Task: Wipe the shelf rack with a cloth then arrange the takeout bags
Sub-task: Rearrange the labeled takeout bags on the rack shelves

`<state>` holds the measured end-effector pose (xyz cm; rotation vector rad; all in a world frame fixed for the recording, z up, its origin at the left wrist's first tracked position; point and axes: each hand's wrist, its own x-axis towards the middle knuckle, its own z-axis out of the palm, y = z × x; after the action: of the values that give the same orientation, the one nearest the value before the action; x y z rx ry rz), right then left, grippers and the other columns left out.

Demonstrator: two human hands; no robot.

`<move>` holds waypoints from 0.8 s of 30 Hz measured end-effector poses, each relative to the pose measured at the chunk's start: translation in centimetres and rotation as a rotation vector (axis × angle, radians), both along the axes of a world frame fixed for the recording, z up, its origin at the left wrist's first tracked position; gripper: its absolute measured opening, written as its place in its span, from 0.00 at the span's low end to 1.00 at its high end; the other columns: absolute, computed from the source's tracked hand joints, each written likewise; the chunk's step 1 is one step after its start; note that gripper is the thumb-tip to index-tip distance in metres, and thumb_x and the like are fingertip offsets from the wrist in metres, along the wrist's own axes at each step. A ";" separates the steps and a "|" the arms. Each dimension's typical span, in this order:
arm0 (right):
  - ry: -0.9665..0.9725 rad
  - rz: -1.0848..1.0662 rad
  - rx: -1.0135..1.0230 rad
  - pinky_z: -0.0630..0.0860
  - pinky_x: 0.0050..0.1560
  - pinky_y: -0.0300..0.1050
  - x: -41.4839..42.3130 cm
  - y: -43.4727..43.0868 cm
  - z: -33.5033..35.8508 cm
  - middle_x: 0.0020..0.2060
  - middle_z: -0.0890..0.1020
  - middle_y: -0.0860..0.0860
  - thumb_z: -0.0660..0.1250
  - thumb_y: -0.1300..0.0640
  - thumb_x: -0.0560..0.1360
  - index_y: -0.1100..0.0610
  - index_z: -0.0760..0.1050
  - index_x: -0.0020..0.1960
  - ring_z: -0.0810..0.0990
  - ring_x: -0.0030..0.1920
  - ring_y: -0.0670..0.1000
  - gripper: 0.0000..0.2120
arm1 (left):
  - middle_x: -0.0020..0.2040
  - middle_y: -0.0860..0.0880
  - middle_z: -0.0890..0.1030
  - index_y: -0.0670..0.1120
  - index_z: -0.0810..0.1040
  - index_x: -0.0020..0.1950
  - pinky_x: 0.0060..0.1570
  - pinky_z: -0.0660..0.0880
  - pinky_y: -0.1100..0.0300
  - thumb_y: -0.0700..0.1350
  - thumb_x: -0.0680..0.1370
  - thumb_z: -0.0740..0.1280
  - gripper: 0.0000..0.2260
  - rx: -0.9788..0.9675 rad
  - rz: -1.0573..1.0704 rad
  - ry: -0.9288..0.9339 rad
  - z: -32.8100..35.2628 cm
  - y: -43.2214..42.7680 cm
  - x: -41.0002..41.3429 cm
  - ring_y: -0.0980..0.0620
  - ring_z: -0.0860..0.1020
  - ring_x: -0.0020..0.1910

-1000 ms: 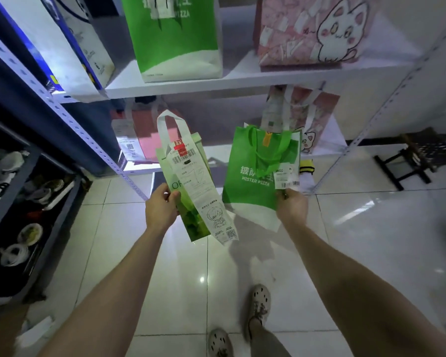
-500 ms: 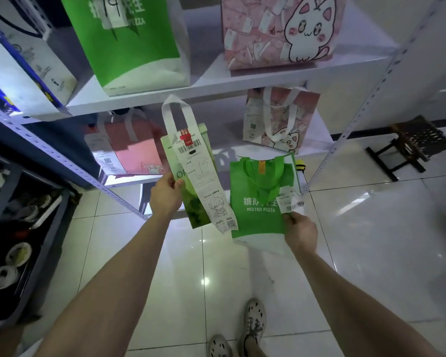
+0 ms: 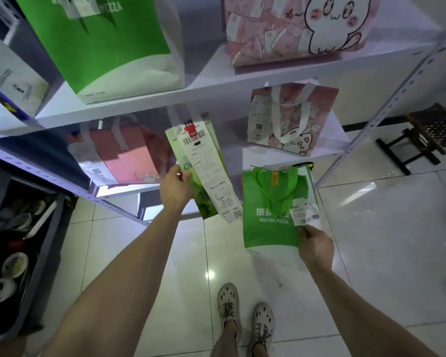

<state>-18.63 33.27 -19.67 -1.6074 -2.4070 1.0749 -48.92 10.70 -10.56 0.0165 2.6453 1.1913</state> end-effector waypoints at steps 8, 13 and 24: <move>0.019 -0.036 -0.049 0.80 0.39 0.52 -2.3 -1.0 -1.2 0.43 0.86 0.57 0.65 0.56 0.84 0.56 0.87 0.54 0.81 0.40 0.61 0.11 | 0.53 0.50 0.88 0.49 0.80 0.57 0.52 0.86 0.40 0.47 0.86 0.67 0.04 0.110 -0.033 0.073 0.2 2.8 -5.4 0.43 0.87 0.51; 0.024 -0.056 -0.094 0.80 0.40 0.53 -2.9 -1.2 -2.1 0.39 0.85 0.56 0.65 0.55 0.84 0.56 0.87 0.52 0.81 0.39 0.61 0.12 | 0.49 0.54 0.87 0.48 0.80 0.54 0.52 0.87 0.44 0.47 0.86 0.67 0.04 0.154 0.021 0.163 -0.2 4.5 -7.1 0.46 0.88 0.48; 0.075 -0.032 -0.132 0.78 0.41 0.53 -4.3 -2.2 -2.9 0.42 0.85 0.58 0.66 0.55 0.85 0.57 0.86 0.50 0.81 0.41 0.61 0.11 | 0.49 0.48 0.85 0.40 0.75 0.56 0.54 0.87 0.45 0.46 0.87 0.66 0.09 0.172 -0.012 0.108 -2.6 5.2 -7.3 0.43 0.87 0.52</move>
<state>-22.95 31.05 -22.54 -1.6054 -2.2993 1.2898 -56.21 15.86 -13.21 0.1304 2.6199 1.4485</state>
